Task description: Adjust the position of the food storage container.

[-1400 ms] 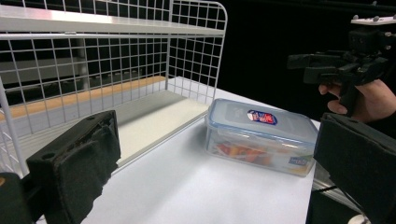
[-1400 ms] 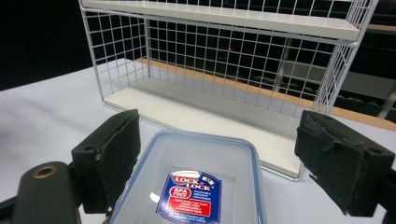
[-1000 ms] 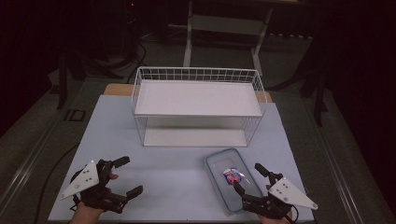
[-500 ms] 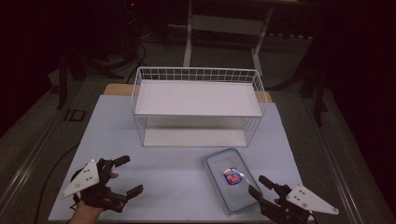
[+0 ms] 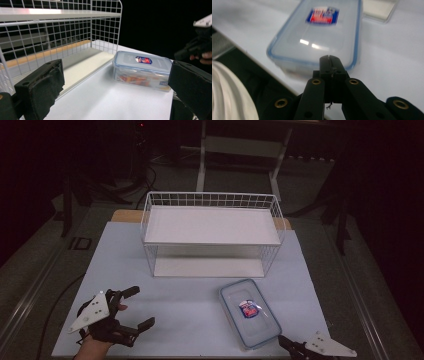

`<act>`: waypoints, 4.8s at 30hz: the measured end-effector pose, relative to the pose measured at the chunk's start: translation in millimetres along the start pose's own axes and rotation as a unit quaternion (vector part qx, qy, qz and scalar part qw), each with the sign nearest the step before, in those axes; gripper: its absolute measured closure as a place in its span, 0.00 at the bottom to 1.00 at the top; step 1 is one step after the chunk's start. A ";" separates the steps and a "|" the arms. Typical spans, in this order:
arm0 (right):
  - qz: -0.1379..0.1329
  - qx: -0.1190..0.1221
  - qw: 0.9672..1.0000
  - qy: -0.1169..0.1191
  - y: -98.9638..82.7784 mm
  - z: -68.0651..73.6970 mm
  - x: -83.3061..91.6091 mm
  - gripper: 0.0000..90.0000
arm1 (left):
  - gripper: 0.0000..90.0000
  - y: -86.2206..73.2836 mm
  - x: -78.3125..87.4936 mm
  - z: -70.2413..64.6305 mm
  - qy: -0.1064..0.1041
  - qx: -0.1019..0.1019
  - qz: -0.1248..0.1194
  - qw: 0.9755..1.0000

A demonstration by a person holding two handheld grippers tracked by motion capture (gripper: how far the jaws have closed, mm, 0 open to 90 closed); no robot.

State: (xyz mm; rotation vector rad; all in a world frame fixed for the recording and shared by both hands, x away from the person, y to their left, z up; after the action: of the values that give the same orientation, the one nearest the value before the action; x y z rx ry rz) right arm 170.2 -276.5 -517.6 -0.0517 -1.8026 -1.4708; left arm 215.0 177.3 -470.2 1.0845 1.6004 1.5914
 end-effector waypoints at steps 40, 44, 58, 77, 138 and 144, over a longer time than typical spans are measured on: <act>0.039 0.015 0.999 0.000 -5.5 -12.3 -29.1 1.00 | 0.00 -5.9 -5.1 -2.1 -0.020 0.001 0.013 1.000; 0.021 -0.001 1.000 -0.004 -1.3 -16.0 -26.6 1.00 | 0.00 -6.5 -5.3 -1.3 -0.020 0.004 0.014 1.000; 0.031 0.012 0.999 0.035 1.6 2.3 -32.0 1.00 | 0.00 -7.1 -7.5 -2.1 -0.023 0.006 0.016 1.000; 0.020 0.041 0.994 0.101 27.0 44.0 -58.6 1.00 | 0.00 -7.9 -6.9 -1.8 -0.024 0.007 0.017 1.000; -0.010 0.143 0.970 0.196 85.9 158.8 -147.9 1.00 | 0.00 -11.3 -7.9 -2.1 -0.028 0.009 0.027 0.999; -0.012 0.142 0.972 0.188 94.5 161.6 -159.3 1.00 | 0.00 -11.5 -7.8 -1.8 -0.028 0.008 0.027 0.999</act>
State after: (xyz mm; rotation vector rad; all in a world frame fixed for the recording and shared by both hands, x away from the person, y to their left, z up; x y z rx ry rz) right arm 238.3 -41.1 -536.7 0.3706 -1.6799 -1.1333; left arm 215.7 170.4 -482.3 1.1813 1.5616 1.5706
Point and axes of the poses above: each handheld gripper's, and its own axes: x roughly backward along the jaws, y roughly out of its top, z roughly to its left, the point moved 5 cm from there along -x, roughly forward along the jaws, and after that the axes turned 8 degrees about -y, right-handed, at the moved point
